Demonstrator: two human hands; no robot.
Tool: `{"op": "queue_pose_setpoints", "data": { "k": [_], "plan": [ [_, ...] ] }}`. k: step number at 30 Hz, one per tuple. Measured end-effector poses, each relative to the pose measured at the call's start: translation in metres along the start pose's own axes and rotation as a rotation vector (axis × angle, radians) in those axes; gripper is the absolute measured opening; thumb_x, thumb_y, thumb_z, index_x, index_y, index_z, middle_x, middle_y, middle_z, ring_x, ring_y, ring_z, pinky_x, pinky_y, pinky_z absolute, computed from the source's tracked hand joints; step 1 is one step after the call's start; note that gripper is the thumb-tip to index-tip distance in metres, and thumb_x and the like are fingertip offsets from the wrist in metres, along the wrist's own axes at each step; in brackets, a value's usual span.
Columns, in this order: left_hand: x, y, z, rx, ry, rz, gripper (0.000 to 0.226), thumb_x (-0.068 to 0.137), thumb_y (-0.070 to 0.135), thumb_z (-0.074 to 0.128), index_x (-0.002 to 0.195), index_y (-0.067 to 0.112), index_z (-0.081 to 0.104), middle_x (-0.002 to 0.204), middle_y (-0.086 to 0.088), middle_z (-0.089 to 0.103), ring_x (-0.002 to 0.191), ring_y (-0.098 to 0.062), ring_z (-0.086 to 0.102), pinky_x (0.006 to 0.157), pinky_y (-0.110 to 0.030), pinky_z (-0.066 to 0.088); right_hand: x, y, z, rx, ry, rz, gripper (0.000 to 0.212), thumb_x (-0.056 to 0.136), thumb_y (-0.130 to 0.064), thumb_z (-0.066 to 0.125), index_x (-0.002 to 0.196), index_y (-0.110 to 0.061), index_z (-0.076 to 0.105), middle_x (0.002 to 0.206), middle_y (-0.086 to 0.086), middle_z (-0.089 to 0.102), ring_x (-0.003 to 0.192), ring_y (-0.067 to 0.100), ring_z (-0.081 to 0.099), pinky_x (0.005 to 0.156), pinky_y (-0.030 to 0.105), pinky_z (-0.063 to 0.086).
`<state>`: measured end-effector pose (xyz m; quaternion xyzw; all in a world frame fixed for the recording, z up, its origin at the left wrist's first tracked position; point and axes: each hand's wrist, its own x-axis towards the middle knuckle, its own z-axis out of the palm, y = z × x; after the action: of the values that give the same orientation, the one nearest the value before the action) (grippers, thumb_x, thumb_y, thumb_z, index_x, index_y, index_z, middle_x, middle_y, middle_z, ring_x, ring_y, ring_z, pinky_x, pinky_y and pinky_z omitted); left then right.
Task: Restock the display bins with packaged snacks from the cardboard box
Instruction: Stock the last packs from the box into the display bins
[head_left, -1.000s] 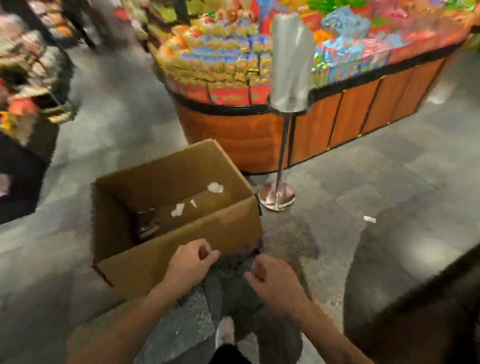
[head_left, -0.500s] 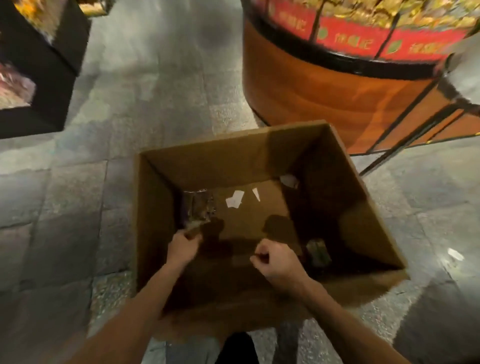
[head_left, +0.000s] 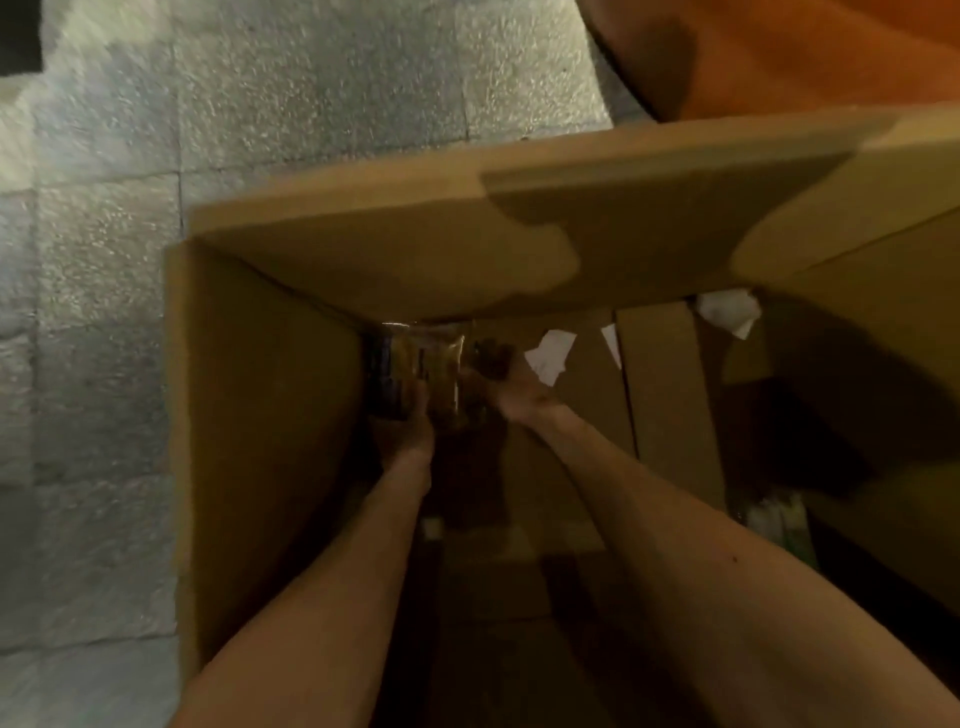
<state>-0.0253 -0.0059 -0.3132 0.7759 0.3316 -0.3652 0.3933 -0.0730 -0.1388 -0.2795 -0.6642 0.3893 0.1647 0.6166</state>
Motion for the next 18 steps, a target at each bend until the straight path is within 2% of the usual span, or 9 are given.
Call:
{"op": "queue_pose_setpoints", "data": {
  "k": [2, 3, 5, 7, 9, 11, 14, 16, 18],
  "plan": [
    [0.005, 0.001, 0.011, 0.012, 0.064, 0.087, 0.092, 0.087, 0.054, 0.069, 0.157, 0.015, 0.023, 0.160, -0.009, 0.031, 0.144, -0.030, 0.034, 0.113, -0.040, 0.033, 0.020, 0.021, 0.007, 0.037, 0.032, 0.023, 0.074, 0.072, -0.067, 0.076, 0.128, -0.020, 0.059, 0.122, -0.003, 0.067, 0.108, 0.012, 0.065, 0.096, 0.033, 0.054],
    [0.004, 0.000, 0.015, 0.067, 0.084, 0.150, 0.085, 0.085, 0.046, 0.074, 0.153, 0.014, 0.033, 0.155, -0.010, 0.039, 0.139, -0.029, 0.041, 0.108, -0.037, 0.037, 0.021, 0.027, 0.009, 0.057, 0.051, 0.013, 0.080, 0.070, -0.066, 0.078, 0.130, -0.020, 0.054, 0.124, -0.002, 0.066, 0.112, 0.016, 0.064, 0.097, 0.038, 0.054],
    [-0.002, -0.005, 0.022, 0.156, 0.034, 0.225, 0.071, 0.080, 0.036, 0.080, 0.141, 0.016, 0.050, 0.139, -0.008, 0.057, 0.124, -0.028, 0.056, 0.096, -0.034, 0.045, 0.010, 0.027, 0.007, 0.035, 0.125, 0.057, 0.064, 0.085, -0.040, 0.077, 0.133, -0.011, 0.046, 0.126, 0.005, 0.064, 0.114, 0.022, 0.061, 0.095, 0.039, 0.052],
    [-0.008, -0.010, 0.028, 0.177, -0.112, 0.223, 0.066, 0.071, 0.034, 0.085, 0.131, 0.024, 0.059, 0.125, -0.001, 0.066, 0.109, -0.023, 0.064, 0.091, -0.036, 0.053, -0.001, 0.035, -0.004, 0.052, 0.174, 0.154, 0.055, 0.092, -0.029, 0.071, 0.132, -0.006, 0.041, 0.121, 0.008, 0.061, 0.111, 0.025, 0.060, 0.091, 0.039, 0.053],
    [-0.014, -0.016, 0.029, 0.174, -0.231, 0.199, 0.074, 0.060, 0.036, 0.091, 0.127, 0.030, 0.060, 0.119, 0.004, 0.069, 0.100, -0.016, 0.066, 0.085, -0.040, 0.058, -0.016, 0.049, -0.016, 0.111, 0.120, 0.191, 0.047, 0.094, -0.021, 0.068, 0.132, -0.006, 0.046, 0.119, 0.008, 0.061, 0.110, 0.025, 0.061, 0.087, 0.035, 0.055],
    [-0.025, -0.023, 0.030, 0.209, -0.333, 0.200, 0.077, 0.056, 0.040, 0.094, 0.125, 0.031, 0.062, 0.113, 0.008, 0.070, 0.099, -0.012, 0.067, 0.080, -0.036, 0.060, -0.035, 0.068, -0.026, 0.186, 0.083, 0.184, 0.041, 0.095, -0.016, 0.067, 0.132, -0.007, 0.053, 0.124, 0.006, 0.063, 0.115, 0.023, 0.061, 0.090, 0.028, 0.055],
    [-0.045, -0.038, 0.035, 0.304, -0.459, 0.132, 0.112, 0.046, 0.063, 0.092, 0.143, 0.030, 0.048, 0.129, 0.005, 0.064, 0.108, -0.015, 0.065, 0.078, -0.034, 0.060, -0.068, 0.093, -0.047, 0.230, 0.031, 0.288, 0.043, 0.094, -0.025, 0.070, 0.134, -0.017, 0.056, 0.127, 0.001, 0.064, 0.113, 0.017, 0.062, 0.084, 0.019, 0.053],
    [-0.060, -0.045, 0.039, 0.339, -0.496, 0.095, 0.100, 0.062, 0.053, 0.089, 0.146, 0.027, 0.042, 0.133, 0.005, 0.057, 0.105, -0.016, 0.061, 0.061, -0.026, 0.056, -0.088, 0.111, -0.060, 0.248, 0.016, 0.350, 0.049, 0.090, -0.024, 0.074, 0.134, -0.016, 0.055, 0.130, 0.006, 0.064, 0.113, 0.018, 0.063, 0.090, 0.024, 0.053],
    [-0.073, -0.052, 0.046, 0.421, -0.556, 0.092, 0.079, 0.073, 0.038, 0.086, 0.141, 0.026, 0.047, 0.128, 0.004, 0.057, 0.097, -0.013, 0.059, 0.055, -0.023, 0.051, -0.111, 0.124, -0.074, 0.275, -0.027, 0.413, 0.034, 0.090, -0.016, 0.073, 0.120, -0.020, 0.057, 0.120, 0.003, 0.067, 0.096, 0.011, 0.065, 0.072, 0.018, 0.054]
  ]
}}
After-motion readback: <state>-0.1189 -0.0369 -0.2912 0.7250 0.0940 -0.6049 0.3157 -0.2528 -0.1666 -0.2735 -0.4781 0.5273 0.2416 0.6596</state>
